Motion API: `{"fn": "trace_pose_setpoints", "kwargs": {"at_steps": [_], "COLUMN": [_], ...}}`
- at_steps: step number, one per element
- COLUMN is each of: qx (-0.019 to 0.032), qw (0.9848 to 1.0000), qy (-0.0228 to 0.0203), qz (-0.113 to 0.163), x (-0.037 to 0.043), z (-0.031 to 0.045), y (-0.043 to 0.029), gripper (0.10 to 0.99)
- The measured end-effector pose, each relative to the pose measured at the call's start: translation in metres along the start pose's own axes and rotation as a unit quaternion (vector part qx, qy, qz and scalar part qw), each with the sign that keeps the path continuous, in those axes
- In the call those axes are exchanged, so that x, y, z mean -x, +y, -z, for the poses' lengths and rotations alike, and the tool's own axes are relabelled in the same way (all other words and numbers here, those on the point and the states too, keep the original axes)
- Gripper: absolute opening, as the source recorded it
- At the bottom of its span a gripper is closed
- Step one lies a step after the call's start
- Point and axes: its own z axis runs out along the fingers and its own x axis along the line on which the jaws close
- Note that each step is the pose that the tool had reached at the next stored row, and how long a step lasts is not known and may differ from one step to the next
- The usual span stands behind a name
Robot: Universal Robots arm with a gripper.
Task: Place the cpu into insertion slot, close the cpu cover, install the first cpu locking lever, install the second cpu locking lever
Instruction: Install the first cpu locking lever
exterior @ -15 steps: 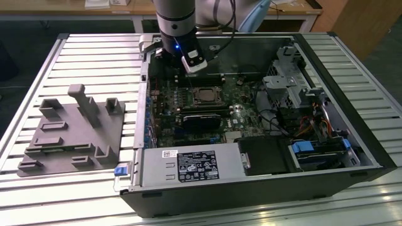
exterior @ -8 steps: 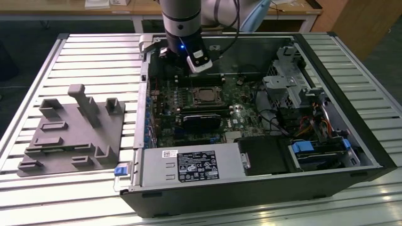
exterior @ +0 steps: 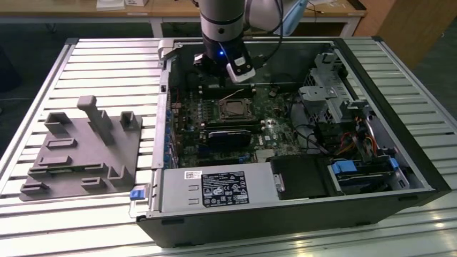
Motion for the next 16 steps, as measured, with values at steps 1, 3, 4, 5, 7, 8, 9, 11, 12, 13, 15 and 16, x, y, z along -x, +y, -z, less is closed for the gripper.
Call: {"fn": "trace_pose_setpoints", "kwargs": {"at_steps": [1,3,4,5,7,8,9,11,12,13,15,16], "qx": [0.0,0.0,0.0,0.0,0.0,0.0,-0.0001,0.0008,0.0012,0.0016,0.0023,0.0026], "qw": [1.0,1.0,1.0,1.0,1.0,1.0,1.0,1.0,0.9999,0.9999,0.9998,0.9998], "qy": [0.0,0.0001,0.0001,0.0,0.0,0.0,-0.0012,-0.0079,-0.0111,-0.0139,-0.0186,-0.0207], "qz": [0.0,0.0,0.0,0.0,0.0,0.0,0.0,0.002,0.003,0.004,0.005,0.006], "x": [0.002,0.0032,0.0032,0.0032,0.0032,0.0032,0.0032,0.0031,0.0031,0.0031,0.003,0.003], "z": [-0.0001,-0.0002,-0.0002,-0.0002,-0.0002,-0.0002,-0.0002,-0.0011,-0.0017,-0.0024,-0.0042,-0.0053], "y": [0.0002,0.0003,0.0003,0.0003,0.0004,0.0004,0.0004,0.0001,-0.0001,-0.0004,-0.0009,-0.0011], "gripper": [0.106,0.106,0.106,0.106,0.106,0.106,0.106,0.106,0.106,0.106,0.106,0.106]}}
